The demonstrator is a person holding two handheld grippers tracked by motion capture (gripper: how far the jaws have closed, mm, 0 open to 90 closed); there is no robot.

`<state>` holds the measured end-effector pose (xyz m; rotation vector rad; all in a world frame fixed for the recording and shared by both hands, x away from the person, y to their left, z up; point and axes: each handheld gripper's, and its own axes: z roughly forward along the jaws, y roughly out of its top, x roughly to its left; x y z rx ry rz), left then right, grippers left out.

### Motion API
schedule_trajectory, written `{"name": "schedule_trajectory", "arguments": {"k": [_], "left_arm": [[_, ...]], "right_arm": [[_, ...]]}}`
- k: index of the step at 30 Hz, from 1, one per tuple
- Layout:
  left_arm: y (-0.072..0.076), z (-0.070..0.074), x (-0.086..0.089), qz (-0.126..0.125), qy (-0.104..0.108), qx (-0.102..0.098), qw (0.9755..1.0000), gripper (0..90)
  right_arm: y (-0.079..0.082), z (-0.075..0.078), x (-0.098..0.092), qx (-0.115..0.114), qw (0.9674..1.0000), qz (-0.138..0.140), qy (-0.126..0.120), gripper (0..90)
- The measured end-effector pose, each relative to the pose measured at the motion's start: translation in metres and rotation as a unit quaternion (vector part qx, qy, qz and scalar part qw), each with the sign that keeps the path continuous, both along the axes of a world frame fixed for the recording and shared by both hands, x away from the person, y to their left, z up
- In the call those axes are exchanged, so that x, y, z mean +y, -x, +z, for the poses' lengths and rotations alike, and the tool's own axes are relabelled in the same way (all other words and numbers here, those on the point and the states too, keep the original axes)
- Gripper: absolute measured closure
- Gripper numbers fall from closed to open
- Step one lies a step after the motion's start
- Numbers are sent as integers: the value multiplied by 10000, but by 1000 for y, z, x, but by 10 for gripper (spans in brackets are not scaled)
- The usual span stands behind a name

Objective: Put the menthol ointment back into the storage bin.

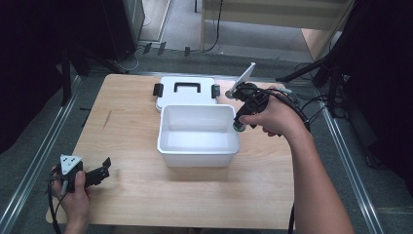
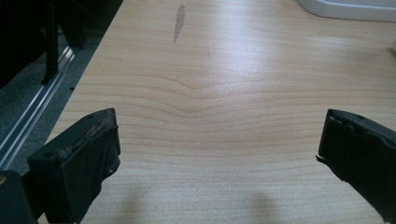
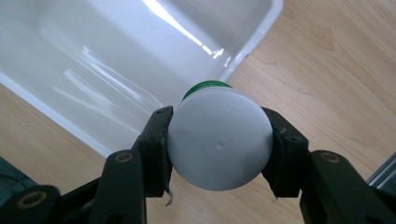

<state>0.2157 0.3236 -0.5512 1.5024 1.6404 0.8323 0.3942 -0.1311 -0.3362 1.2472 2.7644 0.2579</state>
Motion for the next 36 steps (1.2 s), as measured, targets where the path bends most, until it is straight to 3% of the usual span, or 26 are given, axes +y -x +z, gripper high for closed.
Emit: {"name": "schedule_trajectory", "arguments": {"k": [10,14,19,27,28,29,32,36], "left_arm": [[0,0,0,7,30,-11,10000,0],[-1,0,1,11,46,-15,10000,0],[-1,0,1,1,55,-5,10000,0],[-1,0,1,-3,65,-12,10000,0],[-1,0,1,-3,65,-12,10000,0],[-1,0,1,-1,63,-10,10000,0],[-1,0,1,0,63,-15,10000,0],[-1,0,1,11,68,-22,10000,0]], "right_arm": [[0,-4,16,11,9987,492,-102,512],[-2,-11,20,-42,9960,891,-19,512],[-2,-18,24,-83,9897,1430,-57,512],[-4,-32,27,-134,9806,1954,59,512],[-4,-32,27,-134,9806,1954,59,512],[-3,-37,28,-163,9762,2158,115,512],[-3,-43,28,-175,9724,2323,153,512],[-4,-53,28,-135,9703,2411,159,512]]}}
